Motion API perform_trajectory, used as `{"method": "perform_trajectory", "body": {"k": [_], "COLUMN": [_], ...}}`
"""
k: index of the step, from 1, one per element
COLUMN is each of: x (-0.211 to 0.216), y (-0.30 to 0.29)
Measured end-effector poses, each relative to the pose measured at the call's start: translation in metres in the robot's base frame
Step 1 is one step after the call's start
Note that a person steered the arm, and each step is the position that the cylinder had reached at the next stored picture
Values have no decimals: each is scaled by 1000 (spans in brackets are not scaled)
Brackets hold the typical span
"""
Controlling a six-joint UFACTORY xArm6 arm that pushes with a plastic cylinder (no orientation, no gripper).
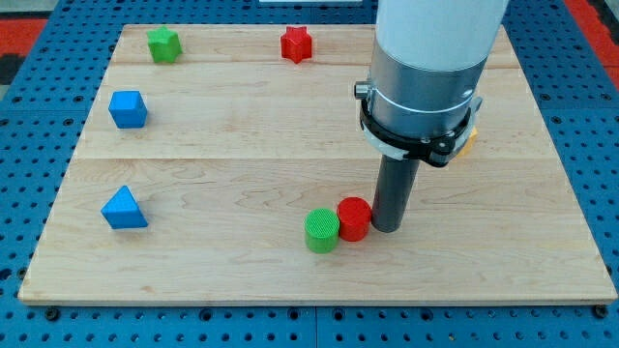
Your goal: Move the yellow slightly up
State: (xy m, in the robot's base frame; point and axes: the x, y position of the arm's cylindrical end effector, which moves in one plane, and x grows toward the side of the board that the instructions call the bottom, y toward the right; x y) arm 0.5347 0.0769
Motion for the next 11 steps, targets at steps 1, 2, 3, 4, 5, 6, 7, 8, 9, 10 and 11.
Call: {"method": "perform_trajectory", "body": {"k": [1,2,3,4,5,6,7,8,9,10,11], "x": [0,0,0,0,-34,-66,-95,-89,-89,-89,-100], "y": [0,0,-3,-6,24,63,87,87,91,102,122]}}
